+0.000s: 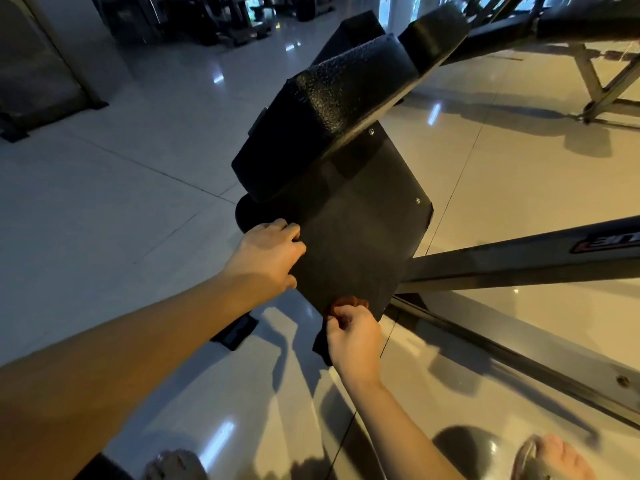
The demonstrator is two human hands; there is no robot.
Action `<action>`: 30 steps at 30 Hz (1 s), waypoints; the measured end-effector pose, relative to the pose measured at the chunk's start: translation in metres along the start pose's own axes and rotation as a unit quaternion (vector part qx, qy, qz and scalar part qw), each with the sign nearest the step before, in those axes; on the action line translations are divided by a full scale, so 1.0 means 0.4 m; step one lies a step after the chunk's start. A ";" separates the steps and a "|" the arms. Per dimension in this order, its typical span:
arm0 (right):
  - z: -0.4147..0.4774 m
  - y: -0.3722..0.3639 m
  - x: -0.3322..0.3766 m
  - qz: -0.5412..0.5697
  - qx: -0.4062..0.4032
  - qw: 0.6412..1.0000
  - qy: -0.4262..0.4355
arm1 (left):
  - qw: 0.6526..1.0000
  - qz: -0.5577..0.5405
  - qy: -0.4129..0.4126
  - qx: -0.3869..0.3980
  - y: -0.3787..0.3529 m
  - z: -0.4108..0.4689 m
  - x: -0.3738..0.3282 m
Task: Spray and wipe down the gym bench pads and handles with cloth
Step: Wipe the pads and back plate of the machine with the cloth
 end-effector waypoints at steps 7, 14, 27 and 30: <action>-0.001 0.009 -0.001 -0.001 0.005 1.000 -0.012 | 1.000 -0.006 0.004 0.008 0.000 -0.002 0.001; 0.009 0.002 -0.006 -0.016 0.031 0.999 0.013 | 1.000 -0.003 0.005 0.007 0.002 -0.004 -0.002; 0.027 0.005 -0.003 0.045 0.019 0.999 0.011 | 1.000 -0.016 0.003 0.005 0.008 0.000 -0.001; 0.011 -0.004 -0.004 0.019 0.027 0.998 0.045 | 1.000 -0.014 0.007 0.005 0.003 -0.003 0.000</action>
Point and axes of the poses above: each hand's wrist, its own z-axis towards the middle knuckle, its own y-axis out of the back of the hand, x = y × z, the point moved 2 cm from there along z, towards the middle knuckle, and after that the axes turned 5 degrees about z, right-handed, at the moved point
